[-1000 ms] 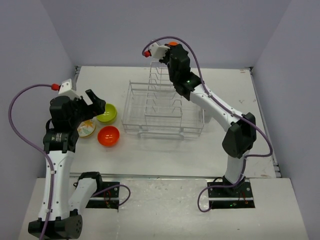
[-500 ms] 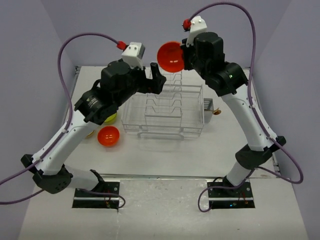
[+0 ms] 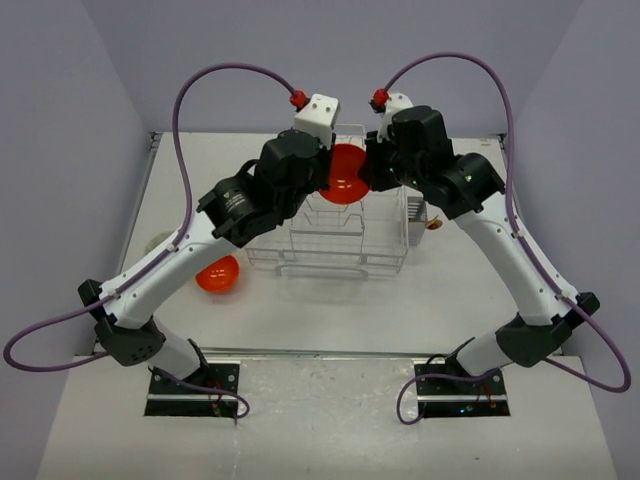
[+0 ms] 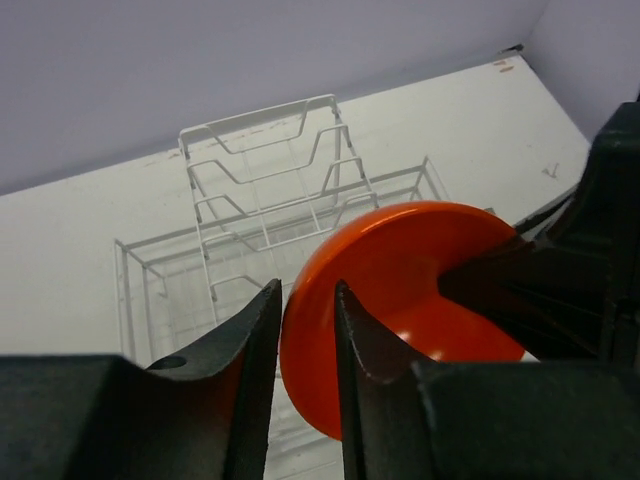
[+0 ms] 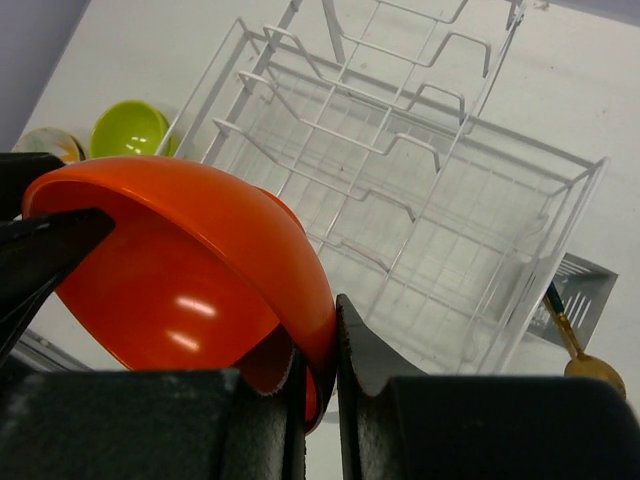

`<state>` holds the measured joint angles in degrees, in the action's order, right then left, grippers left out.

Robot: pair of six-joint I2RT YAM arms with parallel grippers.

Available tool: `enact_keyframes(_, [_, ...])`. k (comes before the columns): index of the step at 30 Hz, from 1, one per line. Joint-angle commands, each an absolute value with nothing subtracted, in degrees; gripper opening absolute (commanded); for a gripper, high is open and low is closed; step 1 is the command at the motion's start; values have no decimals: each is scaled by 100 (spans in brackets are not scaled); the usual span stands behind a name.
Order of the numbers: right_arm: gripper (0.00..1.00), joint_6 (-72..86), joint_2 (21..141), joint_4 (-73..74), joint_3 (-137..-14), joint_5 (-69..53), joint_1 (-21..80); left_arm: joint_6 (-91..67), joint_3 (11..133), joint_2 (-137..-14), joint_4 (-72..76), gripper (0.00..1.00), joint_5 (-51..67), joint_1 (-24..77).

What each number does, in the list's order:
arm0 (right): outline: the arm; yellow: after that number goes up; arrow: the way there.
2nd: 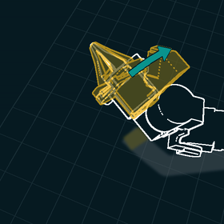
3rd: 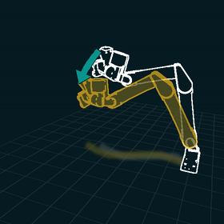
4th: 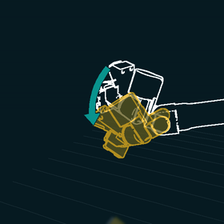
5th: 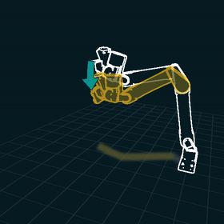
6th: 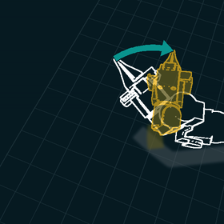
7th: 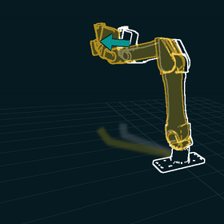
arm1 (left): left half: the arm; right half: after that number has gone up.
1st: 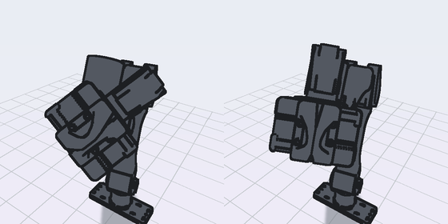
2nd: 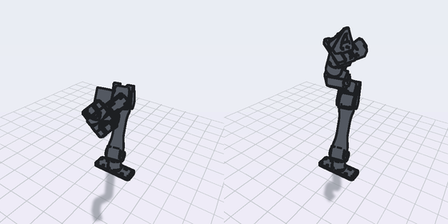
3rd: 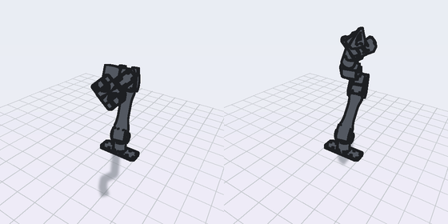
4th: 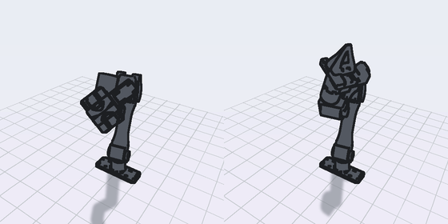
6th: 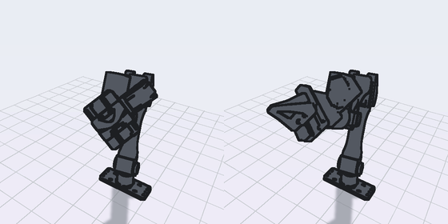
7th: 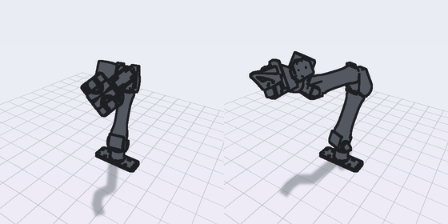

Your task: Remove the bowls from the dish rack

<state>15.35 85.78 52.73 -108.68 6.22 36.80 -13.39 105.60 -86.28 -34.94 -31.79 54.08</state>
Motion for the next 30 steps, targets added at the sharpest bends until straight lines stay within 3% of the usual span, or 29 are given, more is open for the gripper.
enact_keyframes(1, [0,1775,8262,4878,-10820,360,3674,-1213,10872,-8762,-3612,28,-3647,5405])
enact_keyframes(9, [0,1740,8156,4764,-10811,273,3683,-1125,11092,-9070,-4139,32,-3840,5405])
enact_keyframes(10, [0,1740,8130,4746,-10784,255,3683,-1116,11083,-9070,-4157,25,-3876,5405])
enact_keyframes(11, [0,1740,8121,4746,-10775,237,3683,-1134,11092,-9062,-4192,9,-3911,5414])
enact_keyframes(12, [0,1740,8112,4737,-10758,246,3674,-1186,11100,-9062,-4210,0,-4033,5405])
enact_keyframes(15, [0,1732,8042,4632,-10618,237,3683,-1388,11039,-8948,-4219,0,-4244,5405])
enact_keyframes(16, [9,1723,7998,4580,-10530,220,3683,-1641,10987,-8860,-4245,0,-4402,5397])
enact_keyframes(17, [26,1705,7963,4536,-10486,220,3683,-1852,10986,-8816,-4480,0,-4612,5388])
enact_keyframes(18, [56,1688,7911,4509,-10346,194,3683,-2081,10986,-8763,-4630,0,-4945,5353])
enact_keyframes(19, [69,1679,7858,4474,-10275,219,3683,-2553,10908,-8606,-4762,0,-5018,5292])
enact_keyframes(21, [76,1644,7700,4404,-10056,386,3674,-3056,10698,-8325,-5149,0,-4871,4827])
enact_keyframes(25, [78,1608,7410,4333,-9686,527,3665,-3726,8814,-6735,-4660,0,-4123,3117])
enact_keyframes(29, [81,1556,7172,4175,-9317,562,3665,-3964,7473,-6144,-4361,0,-3491,1682])
enact_keyframes(30, [87,1547,7059,4149,-9160,580,3665,-3981,7210,-6057,-4238,0,-2959,1374])
